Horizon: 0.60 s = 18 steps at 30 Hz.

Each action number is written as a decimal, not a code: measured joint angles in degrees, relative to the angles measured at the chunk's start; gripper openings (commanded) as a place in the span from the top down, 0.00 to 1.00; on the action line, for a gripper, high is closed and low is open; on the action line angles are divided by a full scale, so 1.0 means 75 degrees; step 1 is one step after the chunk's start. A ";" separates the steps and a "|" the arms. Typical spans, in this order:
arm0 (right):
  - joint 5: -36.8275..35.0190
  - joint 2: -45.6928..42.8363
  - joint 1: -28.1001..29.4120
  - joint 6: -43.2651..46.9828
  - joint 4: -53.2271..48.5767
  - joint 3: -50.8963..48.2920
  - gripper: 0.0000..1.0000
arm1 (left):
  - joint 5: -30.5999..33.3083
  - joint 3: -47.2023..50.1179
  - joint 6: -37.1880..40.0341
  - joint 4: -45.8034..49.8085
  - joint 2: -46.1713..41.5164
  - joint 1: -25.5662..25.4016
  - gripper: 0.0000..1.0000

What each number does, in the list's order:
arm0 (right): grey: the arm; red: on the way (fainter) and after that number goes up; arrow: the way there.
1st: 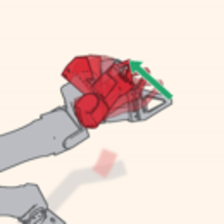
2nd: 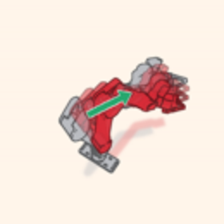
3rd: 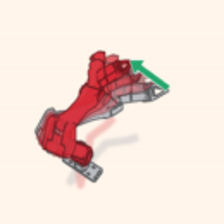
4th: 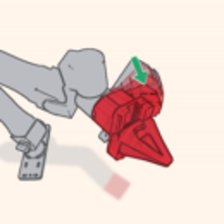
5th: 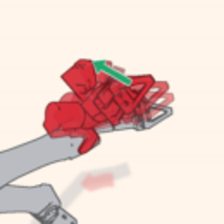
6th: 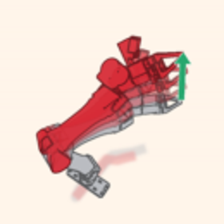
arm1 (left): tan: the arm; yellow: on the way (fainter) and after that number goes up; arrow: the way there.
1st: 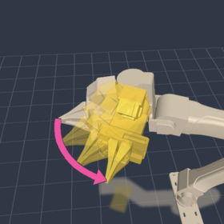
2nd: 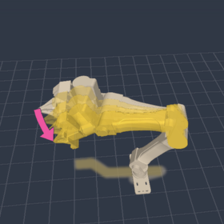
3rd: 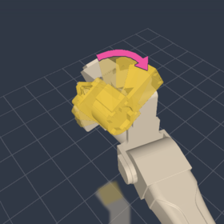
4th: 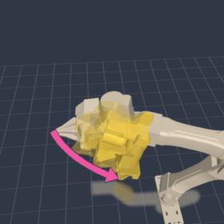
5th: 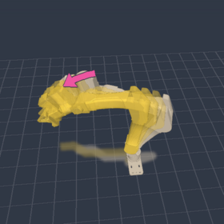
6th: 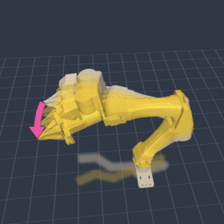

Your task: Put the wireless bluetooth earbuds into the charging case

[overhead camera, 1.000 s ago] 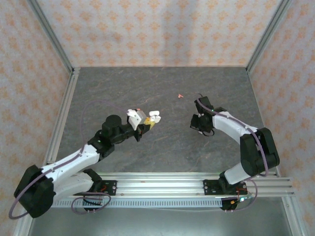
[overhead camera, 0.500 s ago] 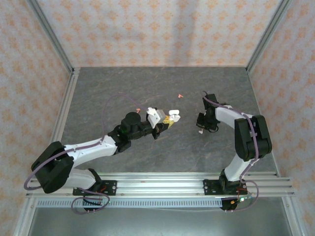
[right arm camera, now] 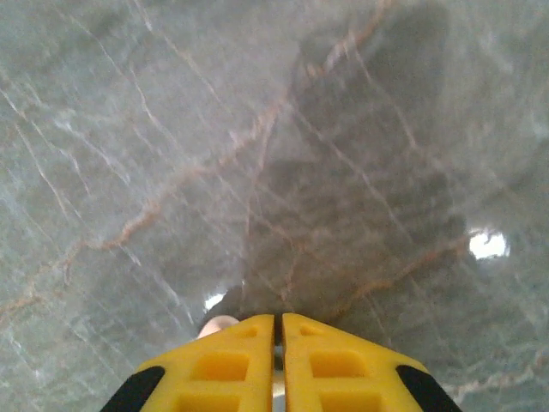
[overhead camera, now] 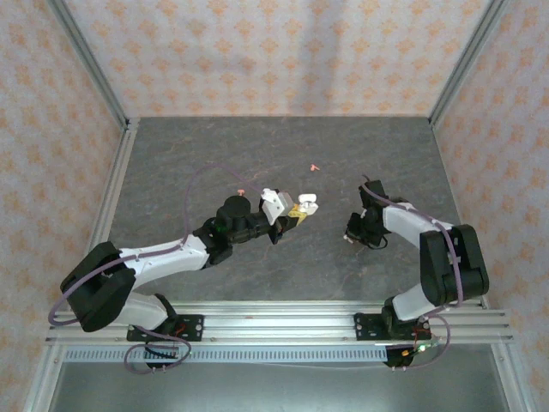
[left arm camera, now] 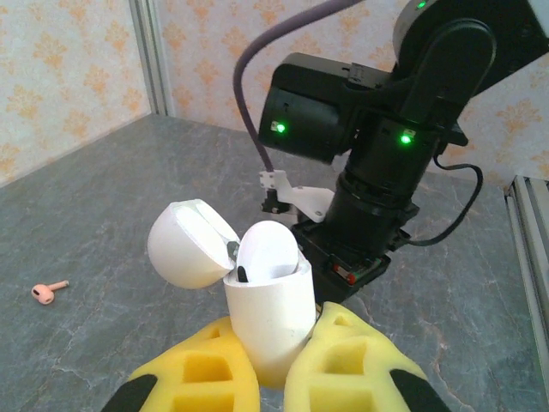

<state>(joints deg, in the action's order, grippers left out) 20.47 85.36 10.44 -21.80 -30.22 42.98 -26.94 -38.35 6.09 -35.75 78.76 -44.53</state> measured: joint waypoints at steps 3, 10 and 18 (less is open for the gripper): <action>0.0175 -0.0283 0.0029 -0.0230 -0.0122 -0.0245 0.87 | -0.0006 0.0000 0.0006 0.0032 -0.0064 0.0000 1.00; 0.0006 -0.1075 0.0274 -0.0501 -0.0816 -0.0236 0.81 | -0.0003 0.0000 0.0184 0.0233 -0.0318 0.0000 1.00; -0.1212 -0.1341 0.0906 -0.0356 -0.1603 0.0895 0.66 | 0.0038 0.0006 0.0361 0.0562 -0.0641 0.0000 1.00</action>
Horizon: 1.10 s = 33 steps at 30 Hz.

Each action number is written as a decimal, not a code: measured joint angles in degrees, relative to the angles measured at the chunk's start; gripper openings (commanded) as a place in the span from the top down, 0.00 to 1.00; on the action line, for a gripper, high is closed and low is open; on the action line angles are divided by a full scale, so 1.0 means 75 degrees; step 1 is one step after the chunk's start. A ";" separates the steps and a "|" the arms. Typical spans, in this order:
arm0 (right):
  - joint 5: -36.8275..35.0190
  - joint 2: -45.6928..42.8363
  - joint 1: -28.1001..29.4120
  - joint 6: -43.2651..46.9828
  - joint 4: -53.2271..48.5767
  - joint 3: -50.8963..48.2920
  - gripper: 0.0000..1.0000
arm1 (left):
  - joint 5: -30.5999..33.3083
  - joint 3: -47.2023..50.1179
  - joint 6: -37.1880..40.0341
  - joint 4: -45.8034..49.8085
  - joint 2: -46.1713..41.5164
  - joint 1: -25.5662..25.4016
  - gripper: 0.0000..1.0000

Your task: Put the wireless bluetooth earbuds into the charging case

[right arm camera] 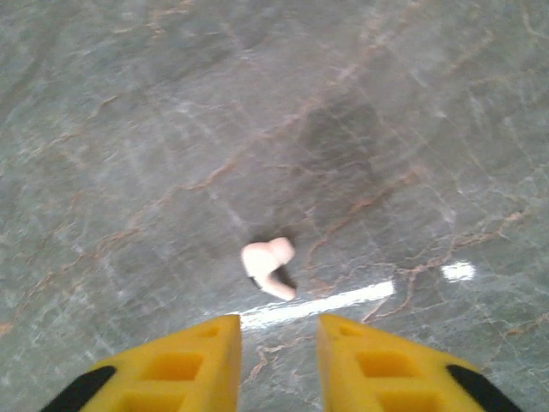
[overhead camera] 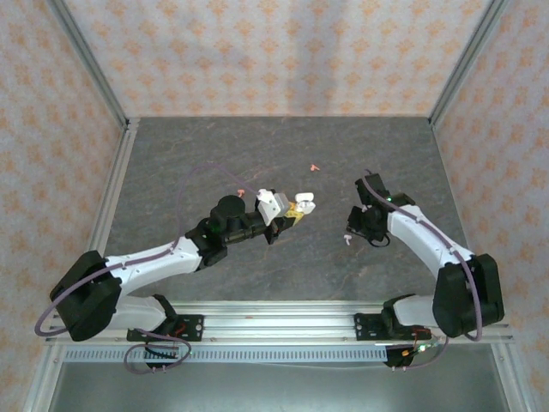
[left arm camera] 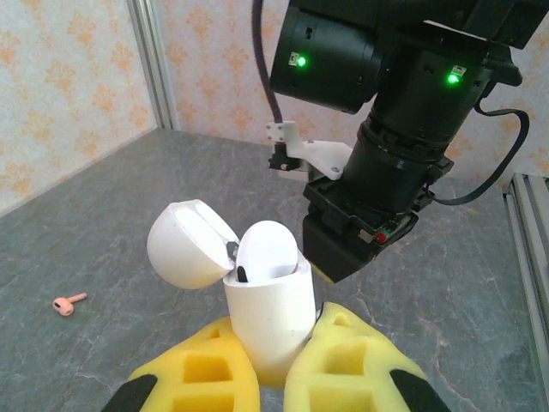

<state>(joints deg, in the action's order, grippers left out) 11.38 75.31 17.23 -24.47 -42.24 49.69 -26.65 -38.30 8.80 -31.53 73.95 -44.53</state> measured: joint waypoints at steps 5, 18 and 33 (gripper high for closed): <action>-0.0399 0.0734 0.0638 0.0184 -0.0134 0.0315 0.61 | 0.0020 0.0020 0.0041 0.0108 -0.0052 0.0000 1.00; -0.0577 0.2148 0.0833 0.0650 -0.0341 0.0938 0.62 | 0.0064 0.0044 0.0061 0.0323 -0.0099 0.0000 1.00; -0.0592 0.2830 0.0833 0.0909 -0.0344 0.1058 0.65 | 0.0102 0.0047 0.0134 0.0498 -0.0149 0.0000 1.00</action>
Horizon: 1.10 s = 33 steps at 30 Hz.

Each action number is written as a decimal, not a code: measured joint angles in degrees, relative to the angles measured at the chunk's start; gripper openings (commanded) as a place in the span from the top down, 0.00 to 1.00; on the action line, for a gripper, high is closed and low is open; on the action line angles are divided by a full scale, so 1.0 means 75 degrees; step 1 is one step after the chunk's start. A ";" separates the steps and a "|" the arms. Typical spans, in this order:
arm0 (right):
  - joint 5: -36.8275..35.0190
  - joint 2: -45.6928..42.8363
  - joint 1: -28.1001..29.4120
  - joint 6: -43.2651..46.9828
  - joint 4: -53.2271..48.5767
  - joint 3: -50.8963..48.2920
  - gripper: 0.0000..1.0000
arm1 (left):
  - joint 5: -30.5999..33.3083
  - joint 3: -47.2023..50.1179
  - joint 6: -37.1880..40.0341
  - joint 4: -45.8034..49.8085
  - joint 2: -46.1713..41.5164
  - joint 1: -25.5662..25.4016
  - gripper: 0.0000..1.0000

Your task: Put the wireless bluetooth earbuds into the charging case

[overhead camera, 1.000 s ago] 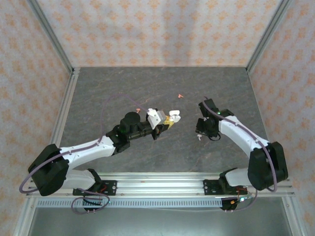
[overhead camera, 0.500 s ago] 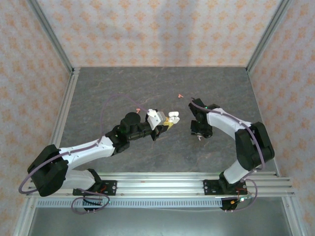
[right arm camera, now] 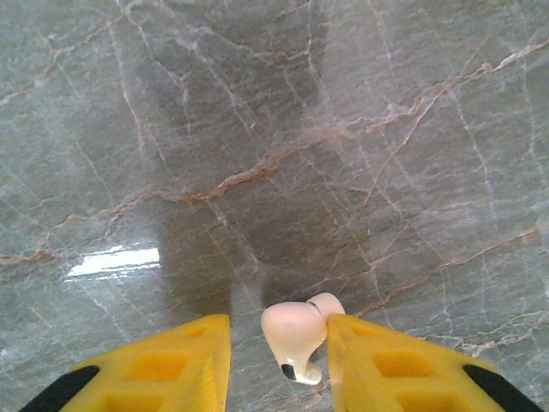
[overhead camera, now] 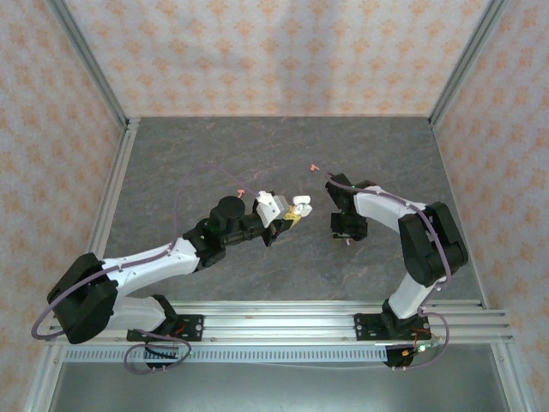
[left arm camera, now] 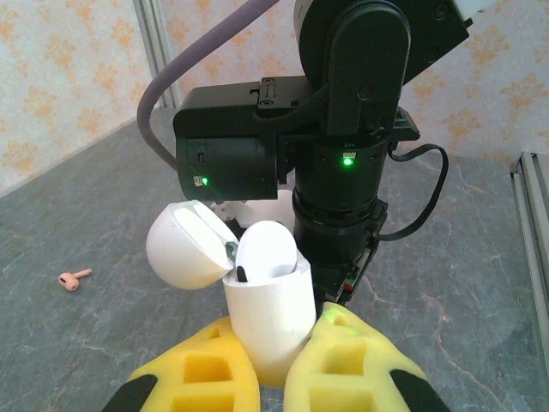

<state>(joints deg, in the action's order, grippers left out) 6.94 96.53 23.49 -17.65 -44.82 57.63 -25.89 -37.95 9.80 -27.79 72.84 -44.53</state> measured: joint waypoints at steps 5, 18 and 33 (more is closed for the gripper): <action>-0.0117 0.0058 0.0000 0.0070 0.0000 0.0032 0.74 | 0.0000 0.0000 0.0082 0.0023 0.0000 0.0000 1.00; -0.0178 0.0017 -0.0003 0.0140 -0.0055 0.0117 0.85 | 0.0003 0.0000 0.0105 0.0050 0.0000 0.0000 1.00; 0.3209 -0.1311 0.0076 -0.2104 0.4479 -0.1775 0.85 | 0.0513 0.0667 0.0099 0.0227 -0.0822 0.0000 1.00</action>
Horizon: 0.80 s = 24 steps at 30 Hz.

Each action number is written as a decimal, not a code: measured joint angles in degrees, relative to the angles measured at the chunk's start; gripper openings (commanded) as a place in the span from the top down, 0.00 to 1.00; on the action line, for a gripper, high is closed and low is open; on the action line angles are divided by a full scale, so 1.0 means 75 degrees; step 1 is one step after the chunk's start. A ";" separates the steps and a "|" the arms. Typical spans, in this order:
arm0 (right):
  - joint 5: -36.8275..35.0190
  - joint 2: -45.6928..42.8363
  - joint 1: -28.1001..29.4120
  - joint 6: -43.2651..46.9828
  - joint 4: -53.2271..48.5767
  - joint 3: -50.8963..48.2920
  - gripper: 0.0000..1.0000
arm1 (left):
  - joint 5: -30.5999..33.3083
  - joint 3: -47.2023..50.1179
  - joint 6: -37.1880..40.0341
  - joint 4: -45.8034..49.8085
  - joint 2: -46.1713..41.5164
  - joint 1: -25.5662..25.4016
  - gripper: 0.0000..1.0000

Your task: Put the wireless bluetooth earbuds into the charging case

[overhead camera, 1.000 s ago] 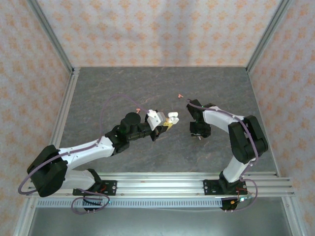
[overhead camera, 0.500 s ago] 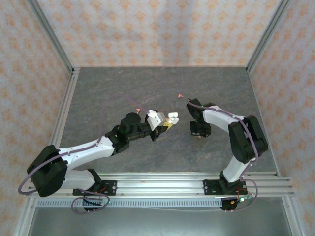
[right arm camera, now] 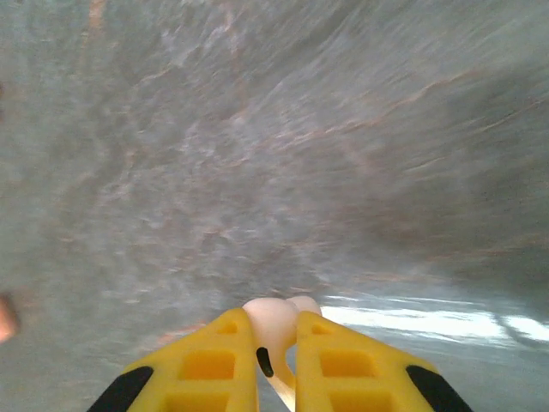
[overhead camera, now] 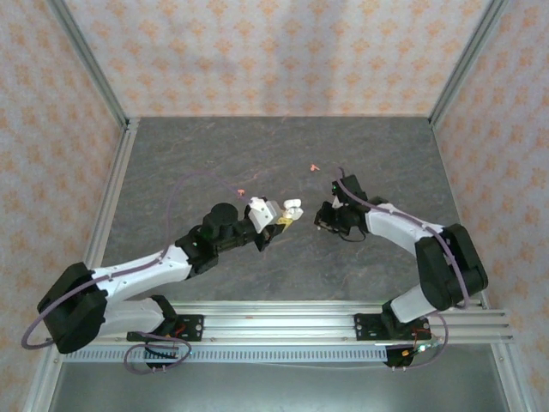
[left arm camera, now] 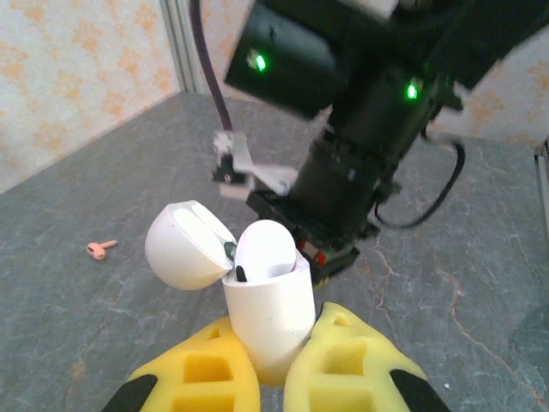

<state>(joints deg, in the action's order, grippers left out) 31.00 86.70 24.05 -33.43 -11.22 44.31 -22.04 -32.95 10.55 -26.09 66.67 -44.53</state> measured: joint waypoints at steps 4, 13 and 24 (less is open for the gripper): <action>0.0807 0.0807 0.0143 -0.0807 0.1411 -0.0242 0.85 | 0.0227 0.0160 0.0006 0.0178 -0.0557 0.0000 1.00; 0.1209 0.1276 0.0134 -0.1218 0.2259 -0.0379 0.83 | 0.0501 0.0216 0.0009 0.0449 -0.0944 0.0000 1.00; 0.0909 0.1116 -0.0108 -0.0734 0.1778 -0.0309 0.69 | 0.0580 0.0216 0.0009 0.0554 -0.0912 0.0000 1.00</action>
<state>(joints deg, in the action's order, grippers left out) 37.82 95.07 23.24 -38.94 2.11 42.00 -17.69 -31.33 10.61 -21.93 59.83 -44.53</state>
